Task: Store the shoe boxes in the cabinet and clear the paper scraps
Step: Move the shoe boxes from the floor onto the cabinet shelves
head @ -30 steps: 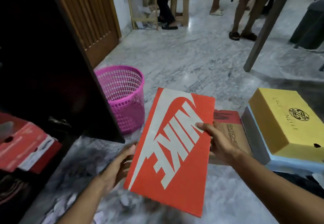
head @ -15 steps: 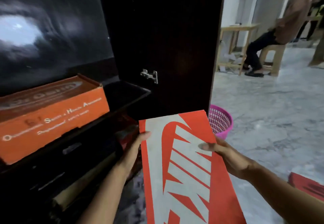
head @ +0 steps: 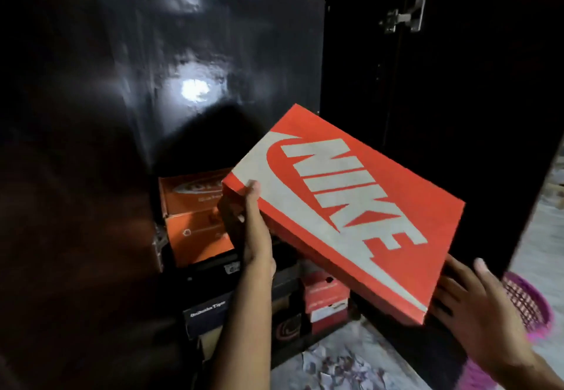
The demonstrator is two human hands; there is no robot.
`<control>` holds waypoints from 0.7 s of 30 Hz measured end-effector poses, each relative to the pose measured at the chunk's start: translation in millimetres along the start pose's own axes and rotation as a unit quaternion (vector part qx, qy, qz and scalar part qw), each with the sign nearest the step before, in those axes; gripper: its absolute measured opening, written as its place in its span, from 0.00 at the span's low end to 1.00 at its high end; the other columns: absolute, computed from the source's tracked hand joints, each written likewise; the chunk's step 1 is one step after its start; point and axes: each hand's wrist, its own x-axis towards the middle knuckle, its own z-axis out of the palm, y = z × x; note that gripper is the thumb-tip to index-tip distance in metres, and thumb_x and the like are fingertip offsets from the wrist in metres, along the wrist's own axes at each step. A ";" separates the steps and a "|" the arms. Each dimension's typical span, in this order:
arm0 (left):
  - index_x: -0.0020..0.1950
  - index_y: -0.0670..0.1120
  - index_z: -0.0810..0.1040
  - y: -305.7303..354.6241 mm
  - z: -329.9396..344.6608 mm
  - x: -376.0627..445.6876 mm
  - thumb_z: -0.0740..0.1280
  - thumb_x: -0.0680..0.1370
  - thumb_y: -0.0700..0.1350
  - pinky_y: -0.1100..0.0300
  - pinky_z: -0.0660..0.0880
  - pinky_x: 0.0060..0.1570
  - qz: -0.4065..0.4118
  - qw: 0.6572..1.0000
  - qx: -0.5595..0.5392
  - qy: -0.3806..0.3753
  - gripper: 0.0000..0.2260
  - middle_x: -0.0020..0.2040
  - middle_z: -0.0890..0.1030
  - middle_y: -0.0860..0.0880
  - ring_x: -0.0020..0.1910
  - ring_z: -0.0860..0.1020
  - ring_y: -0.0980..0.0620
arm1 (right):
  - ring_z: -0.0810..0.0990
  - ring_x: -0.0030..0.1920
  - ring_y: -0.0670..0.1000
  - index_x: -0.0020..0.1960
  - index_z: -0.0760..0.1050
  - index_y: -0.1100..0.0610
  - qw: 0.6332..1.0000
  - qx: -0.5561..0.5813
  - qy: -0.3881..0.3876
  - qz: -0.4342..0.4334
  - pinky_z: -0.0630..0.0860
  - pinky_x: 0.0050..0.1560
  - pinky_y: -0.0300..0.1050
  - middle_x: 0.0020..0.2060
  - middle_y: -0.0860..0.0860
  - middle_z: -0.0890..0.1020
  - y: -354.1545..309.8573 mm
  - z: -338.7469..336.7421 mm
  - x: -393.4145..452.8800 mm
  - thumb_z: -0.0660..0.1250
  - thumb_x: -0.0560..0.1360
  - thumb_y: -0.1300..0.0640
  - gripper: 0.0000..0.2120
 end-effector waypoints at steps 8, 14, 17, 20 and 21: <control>0.64 0.55 0.71 36.7 9.0 29.0 0.74 0.68 0.68 0.51 0.78 0.57 0.108 0.969 -0.049 0.216 0.30 0.64 0.76 0.52 0.64 0.76 0.50 | 0.87 0.55 0.45 0.68 0.78 0.45 0.993 -0.077 -0.024 -0.081 0.76 0.61 0.48 0.54 0.45 0.88 5.6 136.1 60.0 0.67 0.77 0.39 0.21; 0.73 0.48 0.70 45.8 -11.5 56.1 0.61 0.65 0.75 0.44 0.70 0.70 0.159 0.940 0.123 0.275 0.44 0.72 0.66 0.45 0.74 0.66 0.43 | 0.79 0.37 0.44 0.57 0.77 0.56 0.997 -0.052 -0.015 -0.051 0.80 0.57 0.46 0.31 0.46 0.78 -14.8 208.0 135.0 0.66 0.83 0.47 0.12; 0.74 0.45 0.69 47.4 -23.9 67.0 0.63 0.70 0.68 0.44 0.66 0.73 0.161 0.931 0.154 0.290 0.39 0.72 0.70 0.41 0.75 0.65 0.40 | 0.76 0.30 0.43 0.44 0.74 0.52 0.998 -0.060 -0.010 -0.035 0.81 0.48 0.46 0.27 0.46 0.75 -18.5 237.7 167.1 0.69 0.81 0.49 0.10; 0.78 0.44 0.66 45.1 -35.2 77.3 0.67 0.76 0.60 0.45 0.62 0.75 0.146 0.924 0.193 0.295 0.34 0.75 0.70 0.40 0.76 0.64 0.38 | 0.78 0.32 0.49 0.40 0.72 0.50 0.991 -0.119 -0.020 -0.052 0.84 0.53 0.54 0.30 0.50 0.76 -13.6 254.3 205.9 0.72 0.68 0.34 0.20; 0.79 0.43 0.64 43.8 -37.5 79.4 0.67 0.77 0.59 0.46 0.60 0.76 0.139 0.923 0.208 0.292 0.35 0.76 0.69 0.39 0.77 0.63 0.38 | 0.79 0.38 0.53 0.42 0.74 0.50 0.987 -0.147 -0.022 -0.056 0.83 0.58 0.59 0.35 0.52 0.78 -6.5 253.8 224.2 0.71 0.62 0.30 0.25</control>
